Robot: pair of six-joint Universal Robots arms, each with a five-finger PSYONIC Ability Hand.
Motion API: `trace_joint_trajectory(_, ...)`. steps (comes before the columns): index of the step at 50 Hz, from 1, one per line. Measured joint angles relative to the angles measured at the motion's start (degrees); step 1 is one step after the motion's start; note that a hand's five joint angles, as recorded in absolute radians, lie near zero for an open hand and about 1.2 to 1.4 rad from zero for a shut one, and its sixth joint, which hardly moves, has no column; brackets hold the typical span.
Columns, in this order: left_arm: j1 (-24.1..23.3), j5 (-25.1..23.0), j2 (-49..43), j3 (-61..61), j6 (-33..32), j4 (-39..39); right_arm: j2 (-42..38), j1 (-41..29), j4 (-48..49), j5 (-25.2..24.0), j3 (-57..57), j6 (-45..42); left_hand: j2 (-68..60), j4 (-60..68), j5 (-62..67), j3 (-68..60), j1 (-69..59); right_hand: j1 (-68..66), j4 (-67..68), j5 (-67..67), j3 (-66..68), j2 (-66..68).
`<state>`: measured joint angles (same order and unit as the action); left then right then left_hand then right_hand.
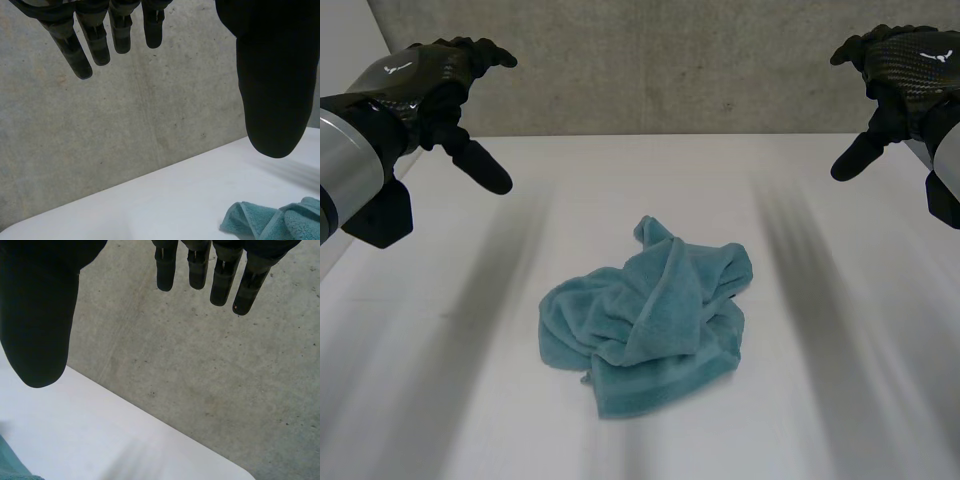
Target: Fold the laundry
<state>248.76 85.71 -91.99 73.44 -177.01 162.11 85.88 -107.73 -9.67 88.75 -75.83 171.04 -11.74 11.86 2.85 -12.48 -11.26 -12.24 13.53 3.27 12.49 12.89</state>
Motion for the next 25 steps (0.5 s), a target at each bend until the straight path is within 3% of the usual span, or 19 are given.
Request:
trace_joint_trajectory(8,0.0,-0.1,-0.4,1.0,-0.2,1.1,-0.2,0.0,0.0,-0.2,0.0,-0.1,0.0,0.0,0.0,0.0,0.0,0.0,0.0,0.0,0.0,0.0)
trace_joint_trajectory(14,-0.9,-0.9,-1.9,3.8,-0.5,6.1,-0.8,-0.1,-0.6,-2.3,-0.3,-2.7,0.0,0.0,0.0,0.0,0.0,0.0,0.0,0.0,0.0,0.0)
trace_joint_trajectory(25,-3.9,-10.6,-9.9,6.8,-2.7,15.1,-3.2,-0.7,-6.0,-6.0,-5.6,-9.7,0.0,0.0,0.0,0.0,0.0,0.0,0.0,0.0,0.0,0.0)
